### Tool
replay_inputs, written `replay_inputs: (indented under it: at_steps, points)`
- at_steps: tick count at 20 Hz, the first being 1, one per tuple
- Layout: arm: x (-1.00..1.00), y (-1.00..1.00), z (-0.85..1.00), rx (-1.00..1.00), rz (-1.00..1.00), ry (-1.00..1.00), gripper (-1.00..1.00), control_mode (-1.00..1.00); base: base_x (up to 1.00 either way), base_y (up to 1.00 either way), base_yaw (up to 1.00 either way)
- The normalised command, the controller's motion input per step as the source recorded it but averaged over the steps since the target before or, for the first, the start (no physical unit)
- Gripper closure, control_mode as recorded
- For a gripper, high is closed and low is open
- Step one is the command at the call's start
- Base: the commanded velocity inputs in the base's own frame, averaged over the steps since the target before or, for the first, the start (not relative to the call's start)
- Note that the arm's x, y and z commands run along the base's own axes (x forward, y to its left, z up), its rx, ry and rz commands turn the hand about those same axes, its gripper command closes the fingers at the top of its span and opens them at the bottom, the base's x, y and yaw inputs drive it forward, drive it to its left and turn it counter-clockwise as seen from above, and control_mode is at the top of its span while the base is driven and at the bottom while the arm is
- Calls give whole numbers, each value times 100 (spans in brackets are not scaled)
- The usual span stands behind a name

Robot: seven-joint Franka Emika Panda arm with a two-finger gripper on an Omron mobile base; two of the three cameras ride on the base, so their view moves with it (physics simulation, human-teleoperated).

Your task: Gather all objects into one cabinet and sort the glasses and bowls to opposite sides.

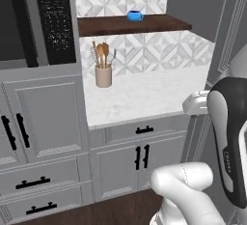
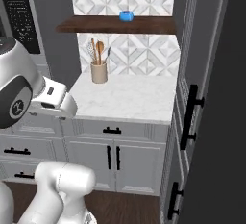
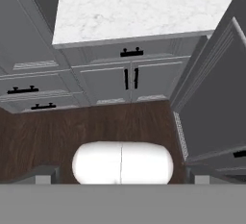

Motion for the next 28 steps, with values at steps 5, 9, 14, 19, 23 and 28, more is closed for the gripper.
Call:
replay_inputs:
  at_steps: [5, 9, 14, 19, 23, 28]
  points:
    - [0, 0, 0, 0, 0, 0, -100, 100, 52, -43, 14]
    - [0, 0, 0, 0, 0, 0, -100, 100, 51, -42, 18]
    - [0, 0, 0, 0, 0, 0, -100, 100, 57, -18, 6]
    - [0, 0, 0, 0, 0, 0, -100, 100, 59, -7, -1]
    - [0, 0, 0, 0, 0, 0, -100, 100, 52, -10, -3]
    - [0, 0, 0, 0, 0, 0, -100, 100, 50, -10, -2]
